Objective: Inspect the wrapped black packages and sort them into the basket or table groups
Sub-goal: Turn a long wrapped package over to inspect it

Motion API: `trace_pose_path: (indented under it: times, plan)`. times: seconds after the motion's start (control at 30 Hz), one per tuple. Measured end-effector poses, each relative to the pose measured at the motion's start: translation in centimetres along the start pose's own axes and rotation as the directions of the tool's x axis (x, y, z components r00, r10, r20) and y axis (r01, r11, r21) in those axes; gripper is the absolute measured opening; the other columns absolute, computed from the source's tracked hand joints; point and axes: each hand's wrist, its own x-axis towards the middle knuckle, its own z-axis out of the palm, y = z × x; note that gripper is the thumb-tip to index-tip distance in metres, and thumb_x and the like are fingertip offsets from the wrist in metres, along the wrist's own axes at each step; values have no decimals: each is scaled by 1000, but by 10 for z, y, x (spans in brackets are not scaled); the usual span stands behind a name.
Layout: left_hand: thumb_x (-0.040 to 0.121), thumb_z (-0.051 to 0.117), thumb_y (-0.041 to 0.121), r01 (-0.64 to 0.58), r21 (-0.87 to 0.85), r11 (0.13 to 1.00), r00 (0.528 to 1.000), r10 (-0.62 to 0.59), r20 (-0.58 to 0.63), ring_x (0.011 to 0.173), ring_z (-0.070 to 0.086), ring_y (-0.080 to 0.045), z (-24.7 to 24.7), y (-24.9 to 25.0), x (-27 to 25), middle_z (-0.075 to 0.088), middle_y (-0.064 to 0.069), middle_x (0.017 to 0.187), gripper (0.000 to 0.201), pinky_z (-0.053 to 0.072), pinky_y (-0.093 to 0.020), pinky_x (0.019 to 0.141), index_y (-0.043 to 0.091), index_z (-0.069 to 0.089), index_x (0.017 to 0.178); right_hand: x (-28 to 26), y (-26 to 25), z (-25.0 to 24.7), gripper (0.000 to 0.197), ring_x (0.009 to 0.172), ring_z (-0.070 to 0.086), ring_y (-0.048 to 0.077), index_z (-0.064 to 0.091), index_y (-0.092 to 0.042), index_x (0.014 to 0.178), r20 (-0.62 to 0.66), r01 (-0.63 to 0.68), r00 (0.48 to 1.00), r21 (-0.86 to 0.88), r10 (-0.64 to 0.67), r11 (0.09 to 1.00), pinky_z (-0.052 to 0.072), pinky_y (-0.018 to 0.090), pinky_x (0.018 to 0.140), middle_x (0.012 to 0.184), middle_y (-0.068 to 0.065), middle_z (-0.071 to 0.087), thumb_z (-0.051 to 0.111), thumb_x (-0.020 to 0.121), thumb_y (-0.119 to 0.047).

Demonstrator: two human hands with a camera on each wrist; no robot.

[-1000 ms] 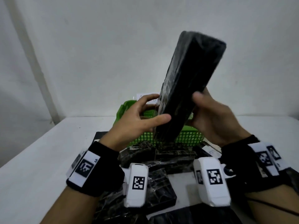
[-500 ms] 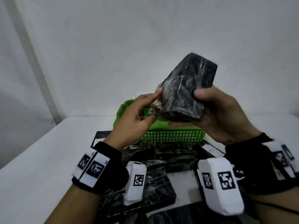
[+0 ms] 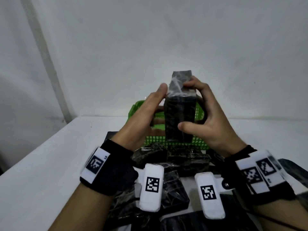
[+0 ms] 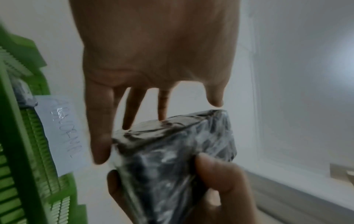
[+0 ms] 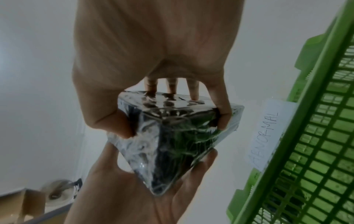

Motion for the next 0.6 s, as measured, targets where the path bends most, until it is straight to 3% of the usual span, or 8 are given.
trace_pose_path:
  times: [0.07, 0.13, 0.23, 0.3, 0.37, 0.43, 0.53, 0.6]
  plan:
    - [81, 54, 66, 64, -34, 997, 998, -64, 27, 87, 72, -25, -5, 1, -1, 75, 0, 106, 54, 60, -45, 77, 31, 68, 120, -1, 3, -2, 86, 150, 32, 16, 41, -33, 146, 93, -39, 995, -6, 39, 999, 41, 55, 113, 165, -13, 23, 79, 69, -26]
    - [82, 62, 58, 74, -49, 996, 997, -72, 37, 84, 67, -28, -10, 0, -2, 73, -2, 98, 46, 57, -47, 79, 23, 71, 111, -1, 2, -4, 88, 150, 32, 9, 36, -38, 151, 153, -97, 985, 71, 85, 993, 39, 54, 115, 164, -18, 25, 77, 73, -35]
    - [81, 60, 48, 51, -46, 998, 997, -49, 54, 84, 67, -19, -9, -4, -1, 69, -1, 102, 52, 56, -46, 81, 14, 60, 119, 5, 0, -3, 86, 136, 47, -2, 30, -49, 152, 11, -292, 953, 281, 301, 914, 51, 48, 99, 155, -24, 37, 69, 76, -56]
    - [73, 69, 46, 24, -25, 999, 998, -22, 54, 87, 68, -14, -5, -8, 2, 68, 4, 107, 59, 57, -47, 83, 18, 55, 123, 7, -1, -3, 97, 132, 55, 11, 29, -47, 153, -13, -438, 882, 344, 471, 830, 57, 43, 85, 154, -15, 44, 72, 69, -70]
    - [69, 71, 44, -15, 4, 1000, 997, 15, 72, 91, 67, -12, -3, -10, 3, 68, 8, 111, 56, 57, -42, 77, 27, 57, 120, 5, -2, -9, 101, 115, 69, 19, 33, -37, 154, 49, -532, 830, 366, 555, 763, 60, 35, 70, 145, -7, 58, 76, 67, -69]
    - [70, 71, 40, -43, 29, 999, 995, 40, 95, 95, 68, -11, -3, -9, 3, 67, 9, 116, 54, 56, -34, 70, 29, 58, 121, 3, -6, -17, 98, 100, 75, 22, 39, -32, 151, 87, -559, 815, 376, 572, 739, 60, 32, 64, 136, -2, 66, 76, 65, -61]
    - [66, 75, 39, -83, 106, 991, 987, 68, 143, 109, 68, -17, -4, -10, 2, 63, 10, 128, 63, 59, -42, 81, 30, 56, 126, 3, -10, -20, 80, 89, 76, 21, 52, -30, 139, 56, -529, 833, 370, 550, 763, 58, 32, 61, 126, 1, 70, 81, 67, -50]
    - [66, 75, 37, -105, 140, 985, 984, 82, 159, 110, 67, -18, -3, -11, 1, 61, 11, 130, 68, 58, -49, 90, 30, 54, 130, 4, -4, -17, 88, 87, 76, 21, 49, -29, 140, -64, -507, 824, 363, 563, 782, 58, 34, 62, 123, 1, 71, 84, 61, -48]
